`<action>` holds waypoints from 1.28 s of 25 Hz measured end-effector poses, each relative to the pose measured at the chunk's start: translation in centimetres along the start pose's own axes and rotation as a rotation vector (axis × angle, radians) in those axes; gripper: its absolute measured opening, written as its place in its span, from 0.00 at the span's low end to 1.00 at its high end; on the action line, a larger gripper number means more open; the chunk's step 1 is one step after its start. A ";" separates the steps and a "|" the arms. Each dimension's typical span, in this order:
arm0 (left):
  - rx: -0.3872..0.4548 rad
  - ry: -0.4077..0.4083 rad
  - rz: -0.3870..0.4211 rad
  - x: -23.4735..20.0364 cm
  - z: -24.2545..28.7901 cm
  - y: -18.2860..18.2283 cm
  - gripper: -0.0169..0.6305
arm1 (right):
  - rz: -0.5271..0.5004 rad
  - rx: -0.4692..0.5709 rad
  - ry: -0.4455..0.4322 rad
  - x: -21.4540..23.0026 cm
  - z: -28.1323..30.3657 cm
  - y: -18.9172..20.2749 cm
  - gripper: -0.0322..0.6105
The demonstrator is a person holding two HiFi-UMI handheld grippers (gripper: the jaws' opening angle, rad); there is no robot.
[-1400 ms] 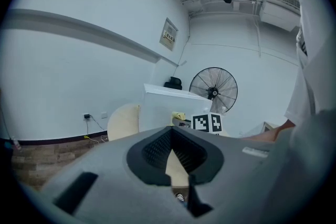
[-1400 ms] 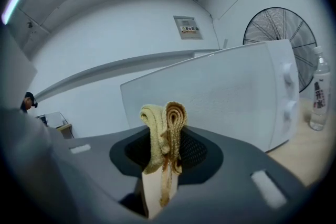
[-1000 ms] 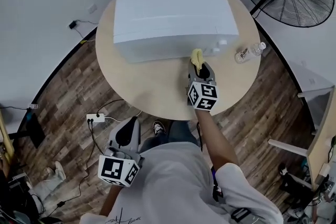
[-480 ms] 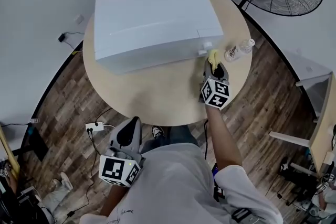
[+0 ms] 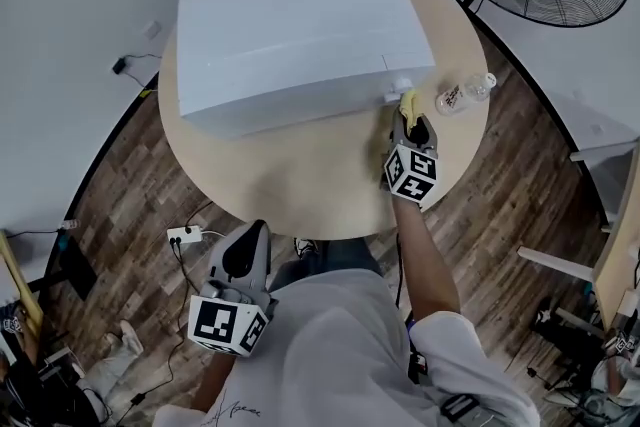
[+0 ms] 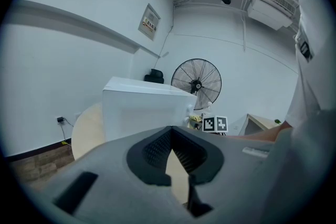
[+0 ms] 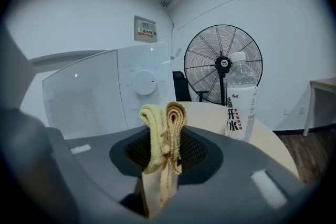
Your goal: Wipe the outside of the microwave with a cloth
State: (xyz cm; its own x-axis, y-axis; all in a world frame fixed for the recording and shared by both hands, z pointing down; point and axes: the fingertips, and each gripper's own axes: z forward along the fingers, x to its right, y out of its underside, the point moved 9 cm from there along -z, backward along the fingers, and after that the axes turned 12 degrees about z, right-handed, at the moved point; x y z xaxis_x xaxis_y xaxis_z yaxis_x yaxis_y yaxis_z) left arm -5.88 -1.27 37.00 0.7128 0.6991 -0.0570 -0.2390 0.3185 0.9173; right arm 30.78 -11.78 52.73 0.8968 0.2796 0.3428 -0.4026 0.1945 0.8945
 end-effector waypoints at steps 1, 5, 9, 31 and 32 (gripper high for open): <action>-0.002 -0.003 -0.001 -0.1 -0.1 0.1 0.01 | 0.002 0.002 0.004 0.0 0.0 0.1 0.24; -0.011 -0.008 -0.005 -0.3 -0.6 0.6 0.01 | 0.011 0.009 0.022 -0.5 -0.2 0.6 0.24; -0.013 -0.013 -0.008 -0.1 -1.3 0.9 0.01 | 0.025 0.019 0.044 -1.0 -0.5 0.8 0.24; -0.017 -0.065 -0.037 -0.6 -4.2 2.6 0.01 | -0.036 0.011 0.020 -6.9 -1.1 3.5 0.24; -0.016 -0.067 -0.037 -0.7 -4.3 2.6 0.01 | -0.037 0.005 0.011 -7.3 -0.9 3.7 0.24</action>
State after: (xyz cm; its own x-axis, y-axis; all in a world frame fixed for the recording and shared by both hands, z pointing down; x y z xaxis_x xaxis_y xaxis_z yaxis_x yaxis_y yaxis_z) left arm -9.83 1.78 37.75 0.7638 0.6424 -0.0637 -0.2221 0.3541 0.9085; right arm 22.62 -12.24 53.24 0.9090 0.2825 0.3064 -0.3683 0.2004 0.9079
